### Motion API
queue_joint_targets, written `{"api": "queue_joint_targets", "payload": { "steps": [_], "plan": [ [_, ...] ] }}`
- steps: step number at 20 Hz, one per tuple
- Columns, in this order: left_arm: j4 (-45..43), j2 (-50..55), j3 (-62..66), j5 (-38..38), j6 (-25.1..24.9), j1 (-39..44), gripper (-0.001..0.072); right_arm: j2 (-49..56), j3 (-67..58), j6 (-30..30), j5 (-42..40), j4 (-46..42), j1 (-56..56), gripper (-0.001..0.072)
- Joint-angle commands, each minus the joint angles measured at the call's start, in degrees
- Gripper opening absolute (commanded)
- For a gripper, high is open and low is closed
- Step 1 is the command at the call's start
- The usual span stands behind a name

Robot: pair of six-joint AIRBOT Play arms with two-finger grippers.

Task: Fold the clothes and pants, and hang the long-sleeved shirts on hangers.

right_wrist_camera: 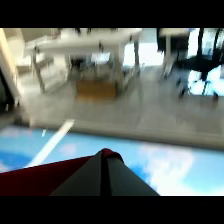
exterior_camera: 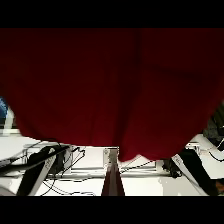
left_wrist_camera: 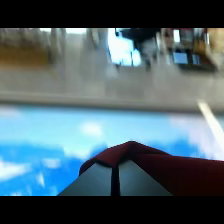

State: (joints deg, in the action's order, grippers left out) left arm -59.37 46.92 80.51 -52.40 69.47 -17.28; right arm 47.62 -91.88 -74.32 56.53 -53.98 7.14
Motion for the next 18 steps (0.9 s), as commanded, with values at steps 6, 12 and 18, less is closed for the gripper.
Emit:
{"api": "queue_joint_targets", "payload": {
  "steps": [6,12,18],
  "plan": [
    [0.5,39.5,0.0,3.8,-5.6,7.6,0.002,35.0,-0.1,-0.1,7.4,0.8,0.0,0.001],
    [5.9,46.1,0.0,13.0,-5.7,7.8,0.0021,46.2,-0.1,-0.1,1.6,-0.5,0.0,0.001],
    [-2.1,46.1,0.0,3.9,-5.6,7.5,0.002,46.4,0.0,-0.2,17.0,-12.0,0.0,0.0009]
  ]
}}
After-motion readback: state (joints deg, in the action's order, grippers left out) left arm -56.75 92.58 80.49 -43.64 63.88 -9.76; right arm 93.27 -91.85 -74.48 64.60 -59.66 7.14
